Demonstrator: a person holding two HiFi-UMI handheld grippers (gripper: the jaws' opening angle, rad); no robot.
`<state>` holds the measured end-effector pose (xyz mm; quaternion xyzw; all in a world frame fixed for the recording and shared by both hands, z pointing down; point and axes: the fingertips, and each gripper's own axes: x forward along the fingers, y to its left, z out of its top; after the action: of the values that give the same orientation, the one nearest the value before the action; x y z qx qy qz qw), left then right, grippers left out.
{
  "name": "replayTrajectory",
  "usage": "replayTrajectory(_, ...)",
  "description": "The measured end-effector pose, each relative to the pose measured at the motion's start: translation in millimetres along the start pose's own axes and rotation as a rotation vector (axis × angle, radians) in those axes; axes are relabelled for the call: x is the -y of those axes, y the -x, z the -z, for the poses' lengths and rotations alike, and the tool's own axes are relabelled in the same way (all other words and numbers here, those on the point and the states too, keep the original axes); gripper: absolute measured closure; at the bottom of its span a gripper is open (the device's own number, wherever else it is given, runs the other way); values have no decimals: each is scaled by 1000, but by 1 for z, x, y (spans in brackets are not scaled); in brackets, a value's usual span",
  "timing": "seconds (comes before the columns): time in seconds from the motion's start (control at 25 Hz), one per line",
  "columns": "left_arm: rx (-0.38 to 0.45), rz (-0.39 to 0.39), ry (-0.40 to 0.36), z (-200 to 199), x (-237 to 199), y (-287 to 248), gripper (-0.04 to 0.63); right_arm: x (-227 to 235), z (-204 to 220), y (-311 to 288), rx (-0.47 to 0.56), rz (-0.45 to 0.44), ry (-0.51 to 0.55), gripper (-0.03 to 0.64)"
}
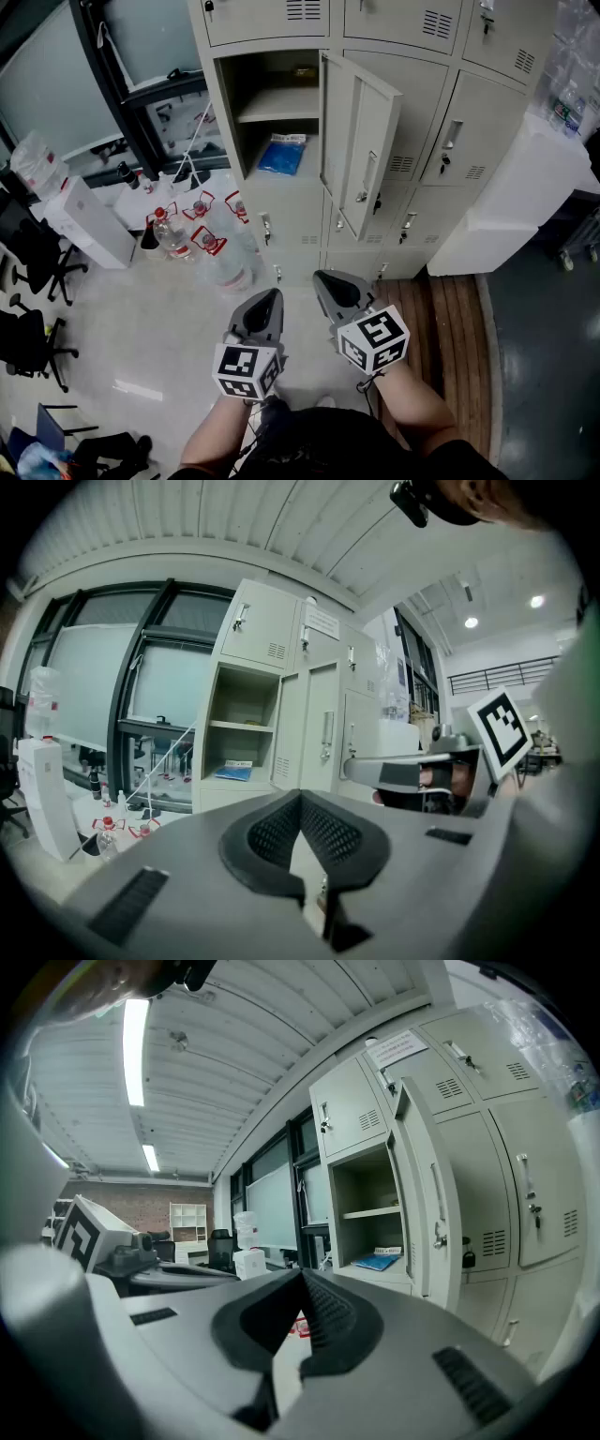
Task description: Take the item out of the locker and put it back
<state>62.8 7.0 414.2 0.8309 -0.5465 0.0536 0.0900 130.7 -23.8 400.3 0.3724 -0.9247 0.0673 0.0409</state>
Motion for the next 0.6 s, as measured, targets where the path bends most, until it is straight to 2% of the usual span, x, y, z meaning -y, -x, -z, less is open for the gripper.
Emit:
replayTrajectory(0.32, -1, 5, 19, 4, 1, -1, 592, -6, -2, -2, 26, -49, -18, 617)
replayTrajectory(0.6, 2, 7, 24, 2, -11, -1, 592, -9, -3, -15, 19, -52, -9, 617)
